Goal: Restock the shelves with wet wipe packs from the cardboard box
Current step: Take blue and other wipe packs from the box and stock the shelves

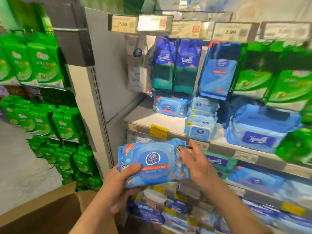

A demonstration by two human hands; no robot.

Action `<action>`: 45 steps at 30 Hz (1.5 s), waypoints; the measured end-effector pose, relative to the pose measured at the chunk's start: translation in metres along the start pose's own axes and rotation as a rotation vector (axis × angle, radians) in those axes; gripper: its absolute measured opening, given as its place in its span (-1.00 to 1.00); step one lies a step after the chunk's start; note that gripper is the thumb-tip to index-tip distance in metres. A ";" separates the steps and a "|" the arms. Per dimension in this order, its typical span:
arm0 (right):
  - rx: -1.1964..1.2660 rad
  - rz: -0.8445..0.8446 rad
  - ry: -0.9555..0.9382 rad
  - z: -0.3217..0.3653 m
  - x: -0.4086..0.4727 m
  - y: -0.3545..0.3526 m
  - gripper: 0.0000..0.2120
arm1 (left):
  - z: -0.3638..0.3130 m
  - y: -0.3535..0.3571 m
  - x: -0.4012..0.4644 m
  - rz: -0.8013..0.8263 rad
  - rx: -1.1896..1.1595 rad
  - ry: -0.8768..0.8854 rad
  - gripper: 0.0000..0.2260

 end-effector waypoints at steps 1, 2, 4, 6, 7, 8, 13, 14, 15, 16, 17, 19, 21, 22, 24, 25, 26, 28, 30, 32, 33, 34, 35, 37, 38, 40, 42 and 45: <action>0.029 -0.008 -0.001 0.000 0.002 -0.005 -0.51 | -0.001 0.006 0.004 0.008 0.007 0.000 -0.25; 0.050 -0.016 0.007 0.002 0.003 -0.009 -0.70 | -0.001 0.011 0.009 0.018 0.013 0.004 -0.24; 0.069 -0.027 -0.020 0.010 0.006 -0.013 -0.79 | -0.005 0.021 0.018 0.043 0.030 0.013 -0.22; 0.090 -0.036 -0.037 0.013 0.011 -0.016 -0.85 | -0.011 0.029 0.029 0.066 0.057 0.034 -0.22; 0.070 -0.046 -0.058 0.016 0.014 -0.017 -0.86 | -0.015 0.033 0.034 0.083 0.073 0.045 -0.24; 0.027 -0.058 -0.083 0.019 0.017 -0.018 -0.86 | -0.020 0.035 0.040 0.104 0.088 0.058 -0.25; -0.060 -0.118 -0.106 0.033 0.053 -0.018 -0.90 | -0.047 0.045 0.087 0.206 0.164 0.147 -0.33; -0.052 -0.134 -0.108 0.037 0.063 -0.017 -0.89 | -0.055 0.045 0.099 0.215 0.204 0.165 -0.35; -0.044 -0.154 -0.114 0.041 0.072 -0.015 -0.86 | -0.063 0.045 0.111 0.223 0.260 0.187 -0.36; -0.036 -0.167 -0.110 0.045 0.081 -0.013 -0.75 | -0.071 0.042 0.125 0.234 0.326 0.216 -0.38; -0.034 -0.178 -0.111 0.049 0.091 -0.009 -0.58 | -0.080 0.039 0.139 0.246 0.398 0.252 -0.41; -0.116 -0.273 -0.124 0.054 0.114 -0.004 -0.20 | -0.096 0.032 0.167 0.265 0.535 0.332 -0.44; -0.227 -0.391 -0.128 0.059 0.134 0.002 -0.04 | -0.107 0.026 0.192 0.249 0.637 0.390 -0.49; -0.255 -0.423 -0.122 0.062 0.141 0.006 -0.01 | -0.110 0.023 0.204 0.242 0.661 0.417 -0.55; -0.281 -0.461 -0.096 0.066 0.155 0.014 0.01 | -0.114 0.023 0.225 0.223 0.672 0.439 -0.69; -0.283 -0.476 -0.081 0.066 0.162 0.016 -0.01 | -0.114 0.023 0.236 0.210 0.678 0.442 -0.72; -0.286 -0.488 -0.080 0.066 0.169 0.018 -0.07 | -0.114 0.022 0.246 0.201 0.700 0.450 -0.71; -0.313 -0.510 -0.072 0.064 0.180 0.021 -0.28 | -0.113 0.022 0.264 0.189 0.789 0.468 -0.67; -0.377 -0.515 -0.036 0.060 0.190 0.023 -0.40 | -0.107 0.023 0.280 0.202 0.934 0.435 -0.65; -0.464 -0.487 -0.012 0.055 0.198 0.024 -0.35 | -0.102 0.025 0.290 0.196 1.072 0.385 -0.62; -0.524 -0.452 -0.005 0.053 0.201 0.025 -0.32 | -0.101 0.025 0.293 0.175 1.104 0.364 -0.62; -0.606 -0.405 0.002 0.053 0.204 0.026 -0.32 | -0.100 0.028 0.295 0.153 1.118 0.358 -0.62; -0.702 -0.363 0.004 0.053 0.207 0.027 -0.33 | -0.100 0.031 0.296 0.139 1.124 0.358 -0.64; -0.883 -0.332 -0.010 0.054 0.211 0.027 -0.32 | -0.100 0.039 0.298 0.121 1.107 0.363 -0.64; -0.965 -0.344 -0.025 0.056 0.212 0.027 -0.31 | -0.099 0.044 0.299 0.121 1.084 0.369 -0.63; -1.103 -0.388 -0.064 0.061 0.215 0.026 -0.30 | -0.096 0.051 0.302 0.131 1.046 0.372 -0.62; -1.182 -0.412 -0.059 0.062 0.218 0.023 -0.34 | -0.093 0.056 0.303 0.132 1.021 0.365 -0.63; -1.275 -0.358 -0.042 0.061 0.221 0.021 -0.37 | -0.092 0.056 0.299 0.141 1.037 0.343 -0.64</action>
Point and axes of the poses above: each hand's wrist, its own x-axis towards the middle knuckle, its own y-axis out of the palm, z = x × y, the point moved 4 cm from there along x, towards the middle knuckle, and after that the axes turned 3 degrees about y, right-handed, at the moved point
